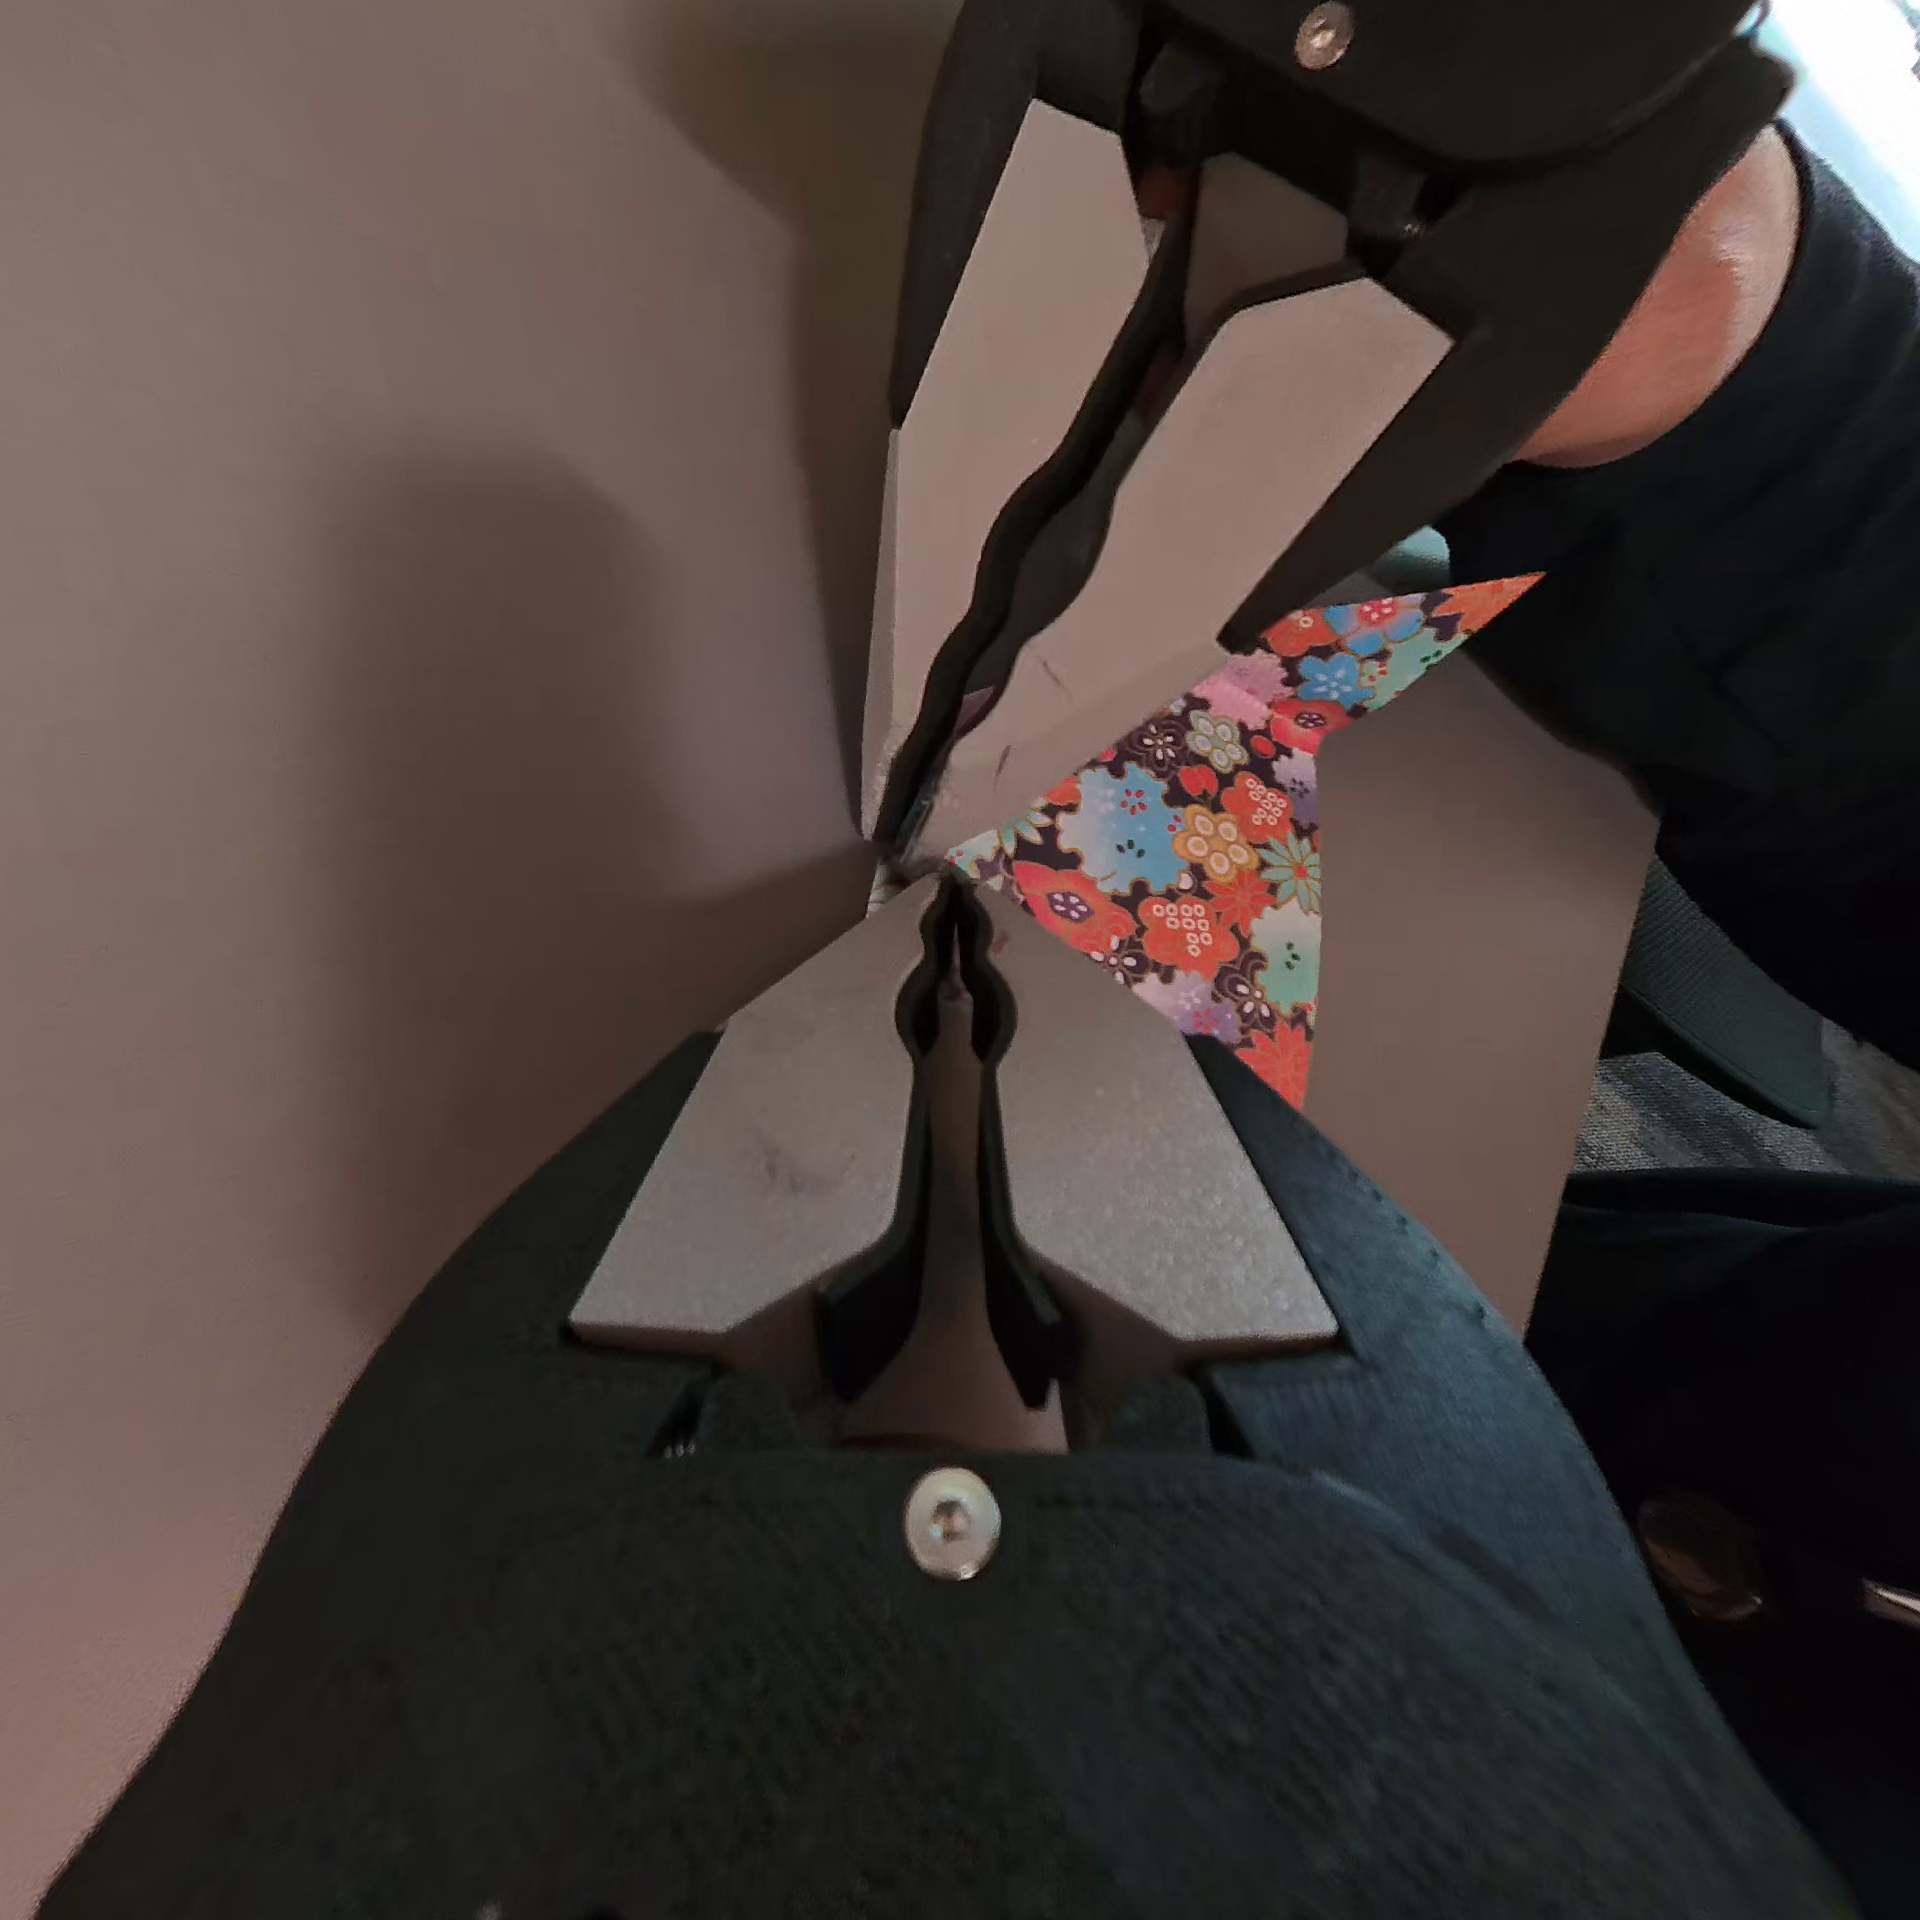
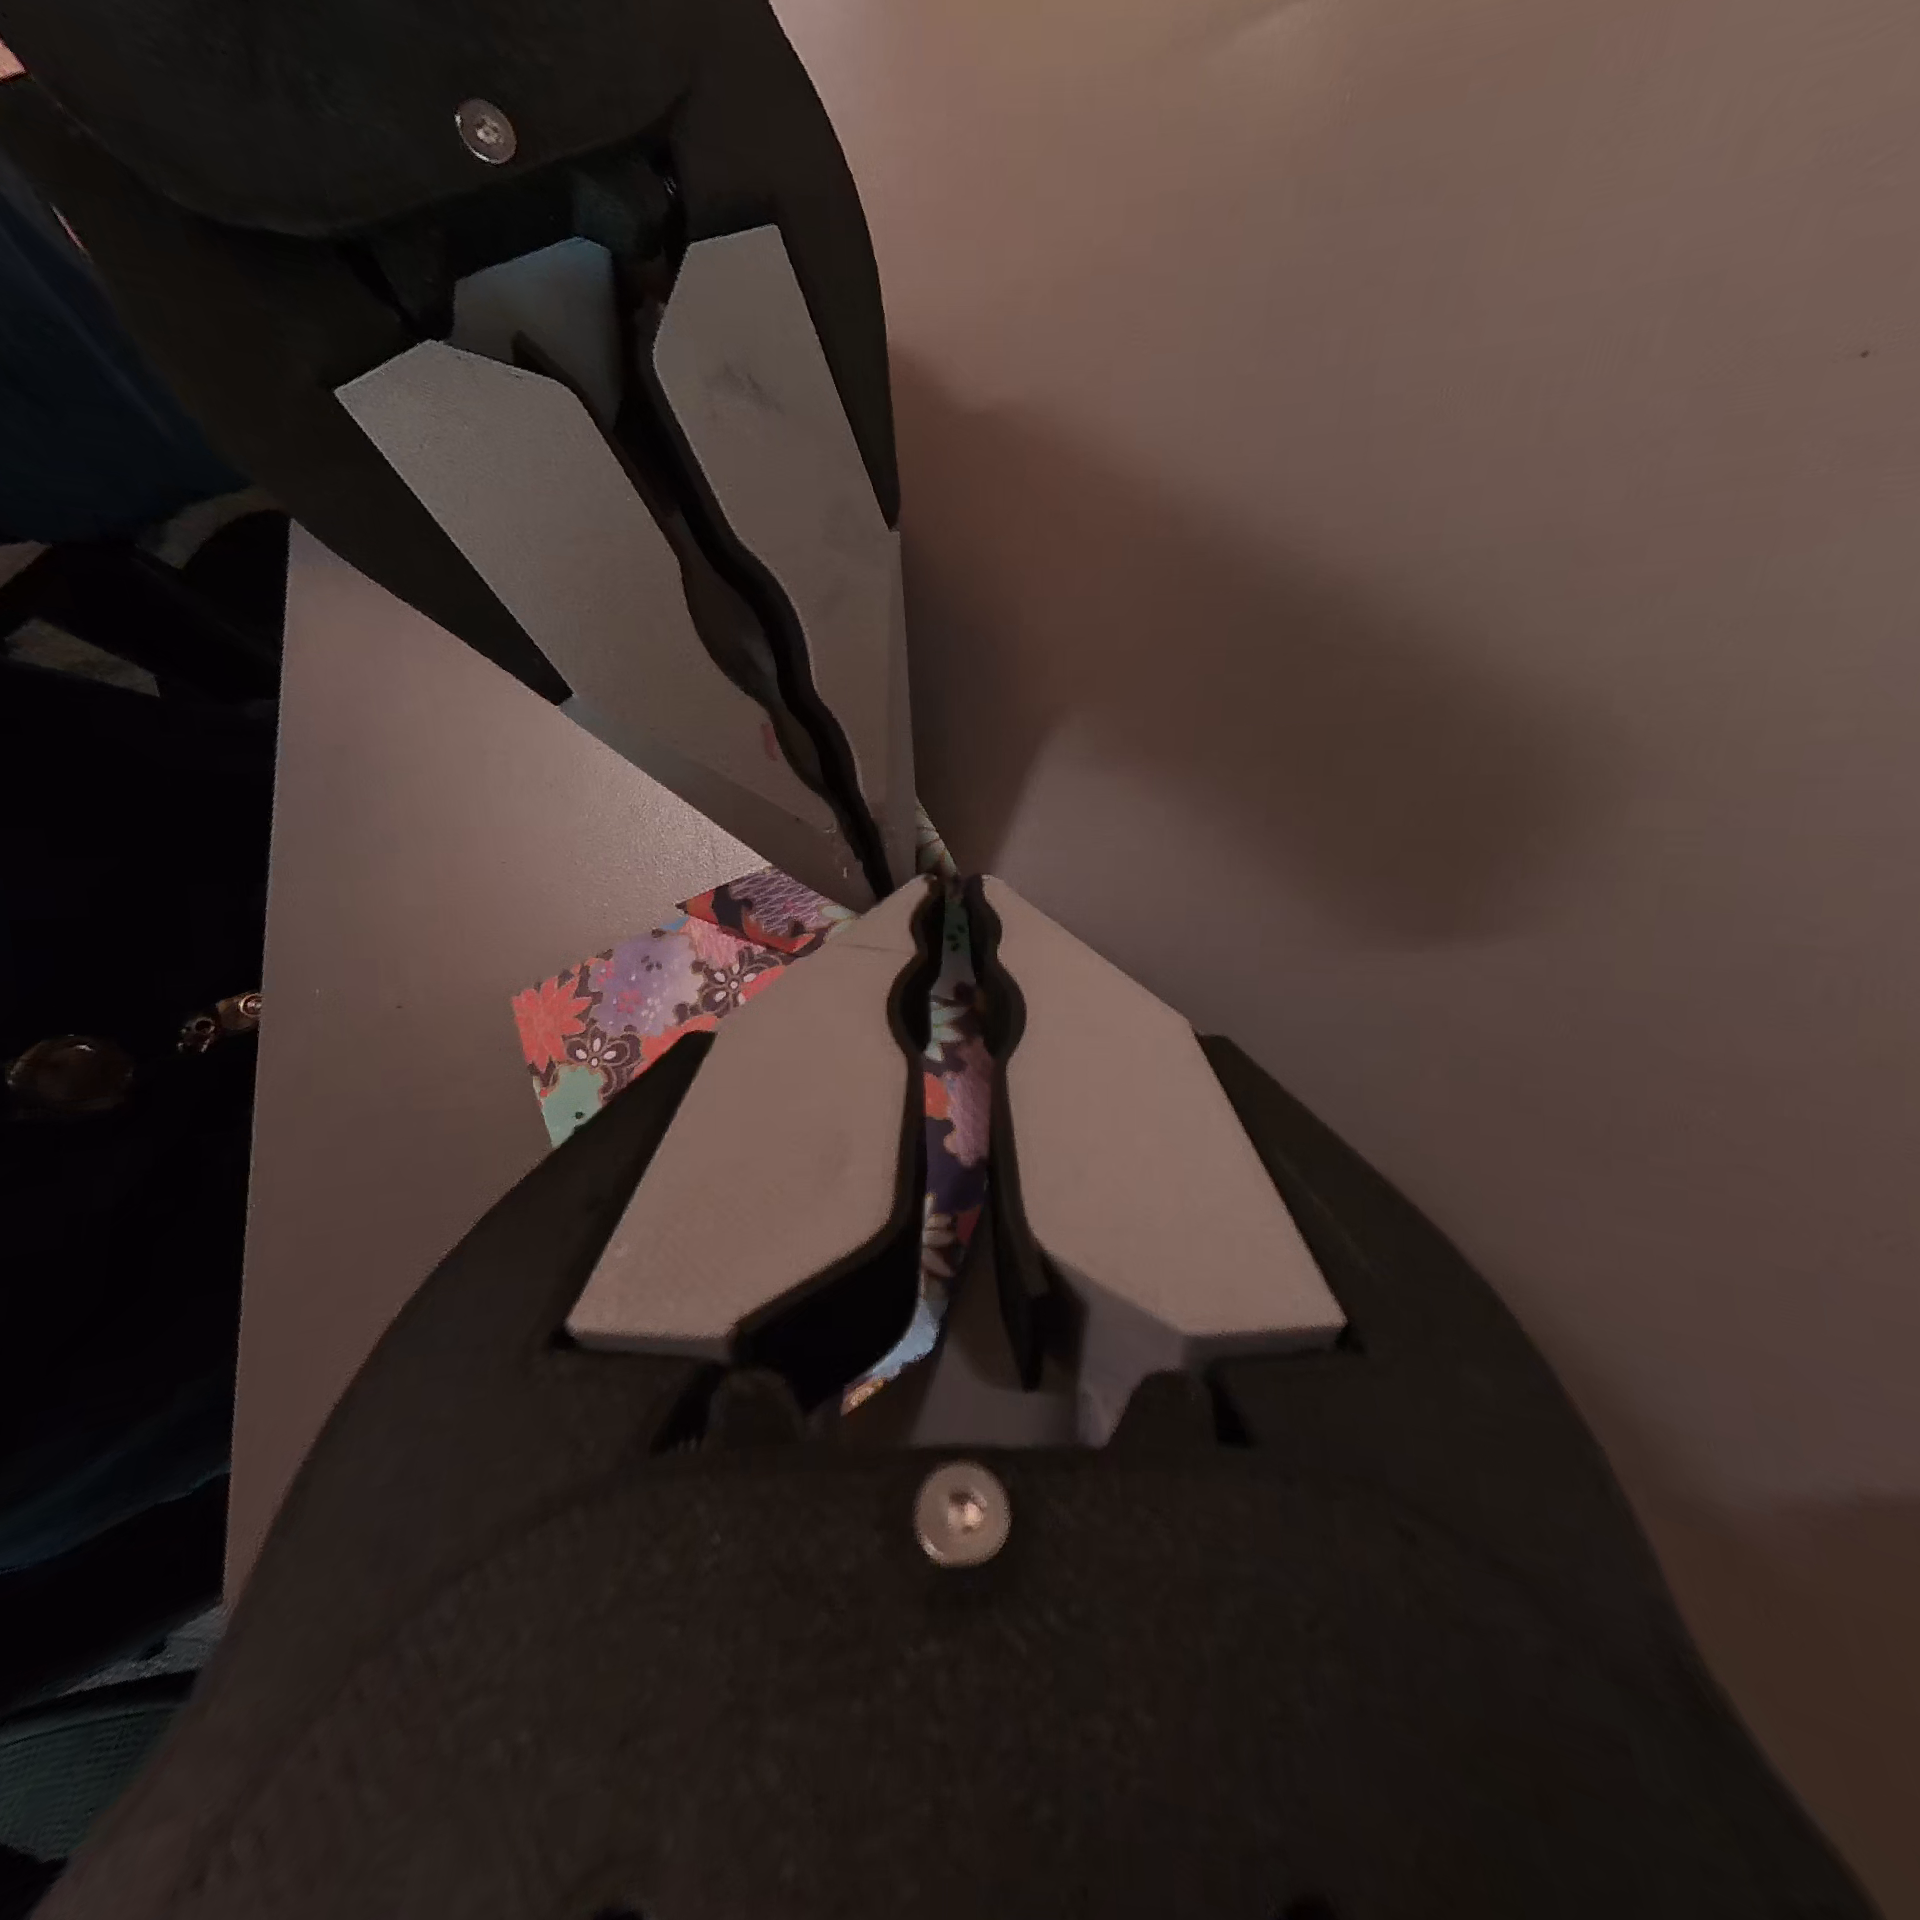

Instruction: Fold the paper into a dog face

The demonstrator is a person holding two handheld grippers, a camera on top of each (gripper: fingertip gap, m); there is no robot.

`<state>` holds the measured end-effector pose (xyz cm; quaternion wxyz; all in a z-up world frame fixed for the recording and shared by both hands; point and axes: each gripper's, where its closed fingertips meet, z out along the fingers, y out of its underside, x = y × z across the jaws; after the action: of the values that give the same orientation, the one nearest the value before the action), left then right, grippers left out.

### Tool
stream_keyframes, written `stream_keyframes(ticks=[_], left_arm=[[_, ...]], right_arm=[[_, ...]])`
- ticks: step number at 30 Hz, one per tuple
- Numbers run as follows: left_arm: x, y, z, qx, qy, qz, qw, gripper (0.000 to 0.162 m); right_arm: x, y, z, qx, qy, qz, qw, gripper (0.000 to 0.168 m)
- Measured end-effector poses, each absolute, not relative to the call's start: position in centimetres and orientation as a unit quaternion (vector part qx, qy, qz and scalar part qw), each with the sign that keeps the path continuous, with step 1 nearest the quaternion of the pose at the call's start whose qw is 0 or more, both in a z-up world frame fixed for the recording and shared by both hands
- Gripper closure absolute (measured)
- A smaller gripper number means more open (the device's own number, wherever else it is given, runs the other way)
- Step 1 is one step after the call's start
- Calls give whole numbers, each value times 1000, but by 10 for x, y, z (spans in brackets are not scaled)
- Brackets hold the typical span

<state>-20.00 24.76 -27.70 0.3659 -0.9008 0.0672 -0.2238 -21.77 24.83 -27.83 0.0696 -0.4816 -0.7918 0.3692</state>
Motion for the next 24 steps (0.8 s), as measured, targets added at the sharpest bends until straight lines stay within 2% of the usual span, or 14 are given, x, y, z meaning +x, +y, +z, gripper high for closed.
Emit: stream_keyframes(ticks=[1,18,24], left_arm=[[-200,248,-277,-901,68,-223,366,162],[-200,248,-277,-902,66,-212,370,162],[-200,248,-277,-902,64,-215,369,162]], right_arm=[[-218,249,-279,-482,-792,368,69,168],[-208,249,-278,-473,-809,344,63,163],[-195,254,-279,-475,-812,336,43,168]])
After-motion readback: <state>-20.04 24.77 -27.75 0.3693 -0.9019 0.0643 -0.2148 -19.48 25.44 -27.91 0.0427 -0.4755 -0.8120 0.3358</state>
